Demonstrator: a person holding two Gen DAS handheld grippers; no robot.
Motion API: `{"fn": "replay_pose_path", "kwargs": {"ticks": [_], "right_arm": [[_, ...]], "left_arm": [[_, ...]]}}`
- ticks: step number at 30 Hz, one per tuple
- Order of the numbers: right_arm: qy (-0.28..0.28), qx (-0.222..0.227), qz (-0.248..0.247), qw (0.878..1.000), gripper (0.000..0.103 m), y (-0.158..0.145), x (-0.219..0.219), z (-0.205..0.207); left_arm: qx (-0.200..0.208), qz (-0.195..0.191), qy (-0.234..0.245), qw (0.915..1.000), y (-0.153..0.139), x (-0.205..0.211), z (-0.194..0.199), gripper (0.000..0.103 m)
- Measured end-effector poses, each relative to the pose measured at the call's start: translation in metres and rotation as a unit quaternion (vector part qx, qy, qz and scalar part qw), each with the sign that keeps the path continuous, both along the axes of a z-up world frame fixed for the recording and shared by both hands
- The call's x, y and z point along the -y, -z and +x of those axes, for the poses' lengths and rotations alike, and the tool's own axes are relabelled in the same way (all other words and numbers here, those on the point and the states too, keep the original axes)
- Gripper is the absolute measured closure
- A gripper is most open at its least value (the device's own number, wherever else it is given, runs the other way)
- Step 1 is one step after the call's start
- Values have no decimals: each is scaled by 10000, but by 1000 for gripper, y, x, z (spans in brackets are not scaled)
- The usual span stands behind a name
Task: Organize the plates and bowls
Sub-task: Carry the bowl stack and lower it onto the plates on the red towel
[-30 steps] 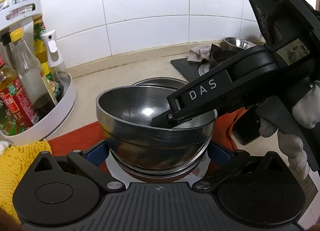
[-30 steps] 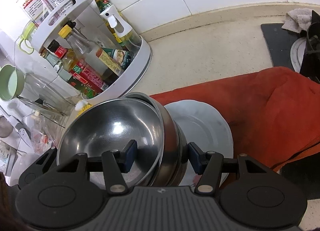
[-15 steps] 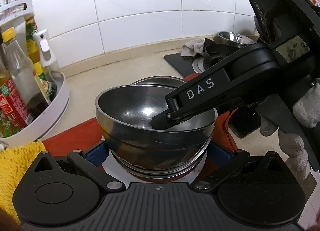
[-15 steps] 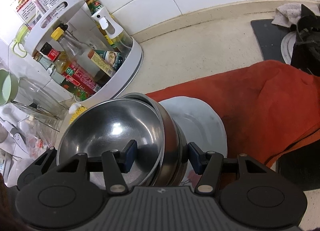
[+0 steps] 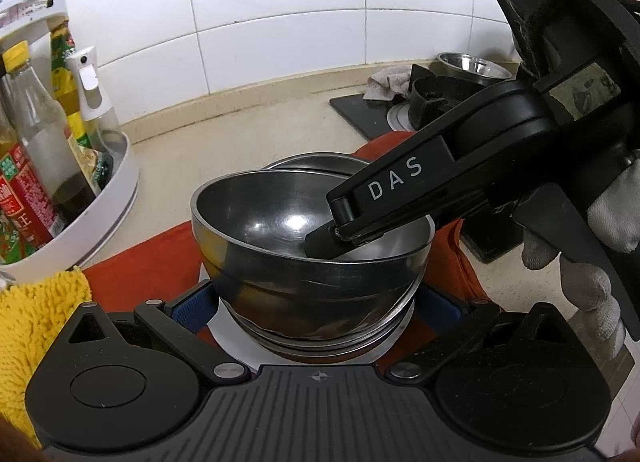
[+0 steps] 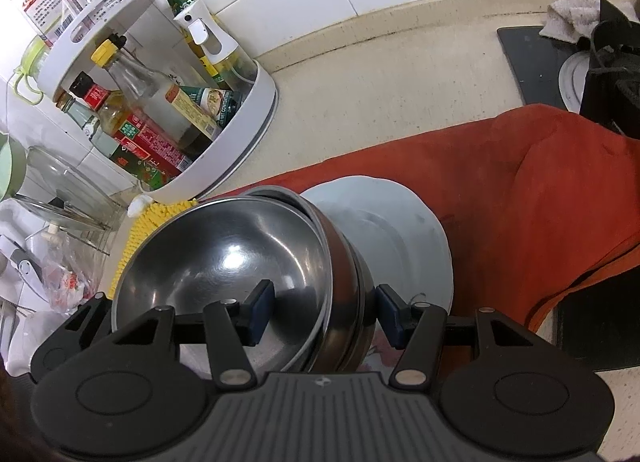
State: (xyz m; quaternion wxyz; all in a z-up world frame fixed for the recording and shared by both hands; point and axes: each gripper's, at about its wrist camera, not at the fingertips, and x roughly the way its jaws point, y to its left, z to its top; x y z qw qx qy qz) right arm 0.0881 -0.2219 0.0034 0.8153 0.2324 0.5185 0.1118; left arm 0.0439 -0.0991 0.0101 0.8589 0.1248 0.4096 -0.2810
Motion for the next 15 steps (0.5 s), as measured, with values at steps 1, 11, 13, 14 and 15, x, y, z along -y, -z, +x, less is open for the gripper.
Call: {"fn": "replay_pose_path", "kwargs": {"ticks": [1,11,13,14,15], "right_arm": [[-6,-11,-7,10000,53,0,-1,1],[-9,-84,-102,9999,53,8,-7,8],[3,-82,-89,9999,53,8,-6,10],[9,-80,-85,9999,53,9,-5,10],[14,-80,-76,9999,53,9,-5,11]], "left_arm": [[-5,4,-9,10000,1,0,1,0],[10,24,-57,10000,7,0,6,0],[22,14,-50,10000,7,1,6,0],[31,14,-46,10000,7,1,6,0],[44,18,-35,10000,8,1,6,0]]}}
